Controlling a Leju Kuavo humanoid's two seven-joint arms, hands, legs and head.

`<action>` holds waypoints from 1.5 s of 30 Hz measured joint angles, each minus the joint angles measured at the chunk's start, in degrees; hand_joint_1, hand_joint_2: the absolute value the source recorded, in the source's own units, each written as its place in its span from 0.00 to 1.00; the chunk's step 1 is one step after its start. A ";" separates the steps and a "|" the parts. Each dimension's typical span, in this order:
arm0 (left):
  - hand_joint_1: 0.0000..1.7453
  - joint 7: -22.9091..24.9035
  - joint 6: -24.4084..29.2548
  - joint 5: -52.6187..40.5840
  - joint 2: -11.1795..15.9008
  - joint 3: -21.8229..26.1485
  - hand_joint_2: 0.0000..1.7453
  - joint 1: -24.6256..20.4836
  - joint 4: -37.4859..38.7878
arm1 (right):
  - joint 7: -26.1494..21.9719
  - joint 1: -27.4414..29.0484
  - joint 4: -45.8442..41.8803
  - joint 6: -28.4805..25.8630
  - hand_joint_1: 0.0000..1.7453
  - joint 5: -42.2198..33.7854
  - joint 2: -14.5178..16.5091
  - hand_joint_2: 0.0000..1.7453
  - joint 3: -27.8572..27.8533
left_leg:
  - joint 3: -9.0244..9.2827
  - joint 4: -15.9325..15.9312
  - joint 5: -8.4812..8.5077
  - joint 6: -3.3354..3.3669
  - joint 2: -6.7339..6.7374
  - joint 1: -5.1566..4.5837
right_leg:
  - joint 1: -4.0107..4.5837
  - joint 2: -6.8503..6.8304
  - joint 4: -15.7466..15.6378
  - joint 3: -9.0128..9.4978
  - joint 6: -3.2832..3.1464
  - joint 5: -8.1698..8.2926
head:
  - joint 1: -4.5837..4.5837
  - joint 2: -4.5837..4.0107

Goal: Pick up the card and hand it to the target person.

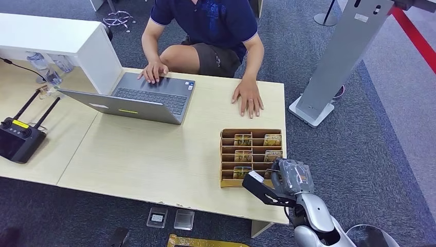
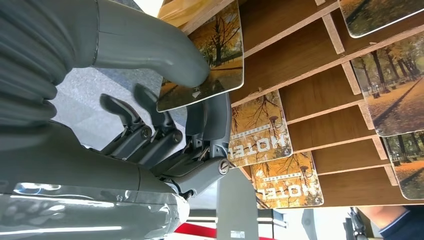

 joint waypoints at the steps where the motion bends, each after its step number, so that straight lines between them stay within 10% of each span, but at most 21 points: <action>1: 0.00 0.16 0.03 -0.07 -0.01 -0.03 0.00 0.00 0.00 | -0.02 -0.01 0.00 0.00 1.00 -0.03 -0.01 1.00 0.00 | 0.00 0.00 0.00 0.00 0.00 0.00 | 0.00 0.00 0.00 0.00 0.00 0.00 | 0.01 0.00; 22: 0.00 -0.39 -0.65 0.88 -0.01 -0.43 0.00 0.01 -0.01 | -1.07 -2.26 -3.91 -1.31 1.00 -2.36 -0.18 1.00 -0.07 | 0.01 0.00 0.01 -0.01 0.01 0.00 | 0.00 0.01 0.00 0.00 0.00 0.01 | 0.01 0.00; 35: 0.00 0.14 -1.46 -0.29 -0.01 -1.23 0.00 -0.06 -0.01 | -0.91 -13.68 -8.50 -1.50 1.00 -8.35 -0.19 1.00 0.53 | -0.03 0.00 0.02 -0.01 0.00 0.00 | 0.00 0.01 0.02 0.00 0.00 0.01 | 0.05 0.00; 45: 0.00 1.25 -1.28 -1.08 -0.19 -2.50 0.00 -1.06 -0.01 | -5.91 -23.18 5.69 -5.68 1.00 -9.35 5.50 1.00 3.34 | -0.09 0.00 0.05 -0.01 -0.02 0.01 | 0.01 -0.03 0.07 -0.02 0.00 0.01 | -0.01 0.00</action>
